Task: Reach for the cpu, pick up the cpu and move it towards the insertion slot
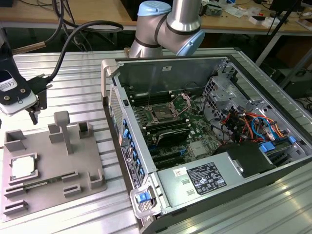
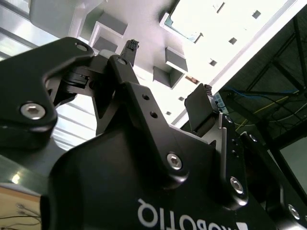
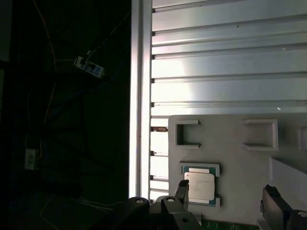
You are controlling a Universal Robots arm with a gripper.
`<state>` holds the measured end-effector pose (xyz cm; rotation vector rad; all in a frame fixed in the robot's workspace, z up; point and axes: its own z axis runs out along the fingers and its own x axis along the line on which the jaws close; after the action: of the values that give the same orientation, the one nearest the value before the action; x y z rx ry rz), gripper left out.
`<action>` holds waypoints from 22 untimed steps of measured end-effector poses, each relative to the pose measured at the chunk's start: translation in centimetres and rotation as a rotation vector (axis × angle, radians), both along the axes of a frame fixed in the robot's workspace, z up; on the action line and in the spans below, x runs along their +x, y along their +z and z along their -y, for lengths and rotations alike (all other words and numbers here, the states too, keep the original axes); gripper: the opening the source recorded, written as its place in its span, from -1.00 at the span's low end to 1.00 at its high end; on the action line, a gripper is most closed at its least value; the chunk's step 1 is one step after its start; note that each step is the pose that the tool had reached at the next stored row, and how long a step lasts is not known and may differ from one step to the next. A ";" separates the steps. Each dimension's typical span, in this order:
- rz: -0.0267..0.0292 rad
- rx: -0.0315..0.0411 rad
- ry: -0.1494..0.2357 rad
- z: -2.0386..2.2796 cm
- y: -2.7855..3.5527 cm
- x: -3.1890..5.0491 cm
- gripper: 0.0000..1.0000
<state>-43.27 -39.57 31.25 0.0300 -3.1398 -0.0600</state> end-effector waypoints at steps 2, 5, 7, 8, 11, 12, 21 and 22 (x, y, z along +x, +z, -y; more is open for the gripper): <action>-0.0001 0.0000 0.000 0.00 -0.06 0.00 0.36; -0.0001 0.0000 0.000 0.00 -0.25 0.00 0.36; -0.0001 0.0000 0.000 0.00 -0.36 0.00 0.36; -0.0001 0.0000 0.000 0.00 -0.45 0.00 0.36; -0.0002 -0.0002 0.000 0.01 -0.52 -0.01 0.36; -0.0002 -0.0001 0.000 0.01 -0.54 0.00 0.36; -0.0001 0.0000 0.000 0.03 -0.55 0.00 0.36; -0.0002 -0.0001 0.000 0.03 -0.57 -0.01 0.36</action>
<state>-43.28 -39.60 30.68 0.0300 -3.1397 -0.0599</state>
